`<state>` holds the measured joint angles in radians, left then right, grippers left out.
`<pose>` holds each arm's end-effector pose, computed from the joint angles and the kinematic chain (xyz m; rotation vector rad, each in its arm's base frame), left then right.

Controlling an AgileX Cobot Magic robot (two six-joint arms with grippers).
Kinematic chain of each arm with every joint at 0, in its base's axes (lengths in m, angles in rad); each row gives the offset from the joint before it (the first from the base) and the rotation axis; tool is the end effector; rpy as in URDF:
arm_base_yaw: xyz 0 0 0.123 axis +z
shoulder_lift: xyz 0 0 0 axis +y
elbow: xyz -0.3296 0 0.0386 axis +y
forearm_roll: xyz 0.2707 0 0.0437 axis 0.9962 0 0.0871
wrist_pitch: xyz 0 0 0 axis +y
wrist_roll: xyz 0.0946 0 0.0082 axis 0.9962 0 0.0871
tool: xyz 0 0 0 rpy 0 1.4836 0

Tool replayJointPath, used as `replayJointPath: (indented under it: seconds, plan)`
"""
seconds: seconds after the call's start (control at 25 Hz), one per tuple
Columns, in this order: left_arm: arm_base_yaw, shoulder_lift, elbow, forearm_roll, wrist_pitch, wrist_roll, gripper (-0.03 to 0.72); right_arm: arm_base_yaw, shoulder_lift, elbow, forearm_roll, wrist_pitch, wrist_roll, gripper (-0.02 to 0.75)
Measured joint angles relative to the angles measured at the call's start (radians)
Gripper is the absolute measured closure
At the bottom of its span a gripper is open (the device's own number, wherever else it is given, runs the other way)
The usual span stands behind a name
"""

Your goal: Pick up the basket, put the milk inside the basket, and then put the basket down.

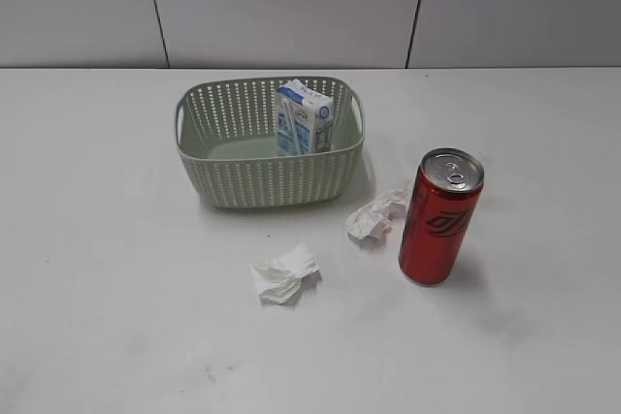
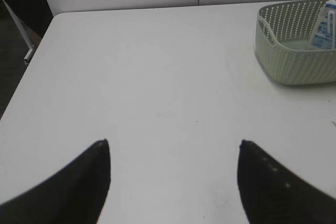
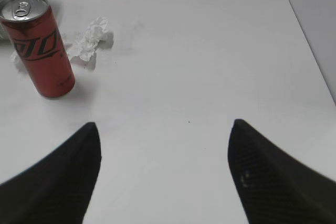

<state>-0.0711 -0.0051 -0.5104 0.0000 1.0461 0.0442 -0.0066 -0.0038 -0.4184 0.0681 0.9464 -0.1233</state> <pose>-0.0300 0.0021 0.2906 0.1161 2.0109 -0.0171 -0.0148 0.0053 0.2710 -0.1123 2.0028 -0.0022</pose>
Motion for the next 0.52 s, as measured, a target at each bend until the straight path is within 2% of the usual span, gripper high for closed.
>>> replayJointPath:
  seconds: [0.52]
  plan:
    - [0.0, 0.0, 0.0, 0.0, 0.0, 0.0, 0.118, 0.0, 0.0, 0.0, 0.0, 0.0, 0.001, 0.146]
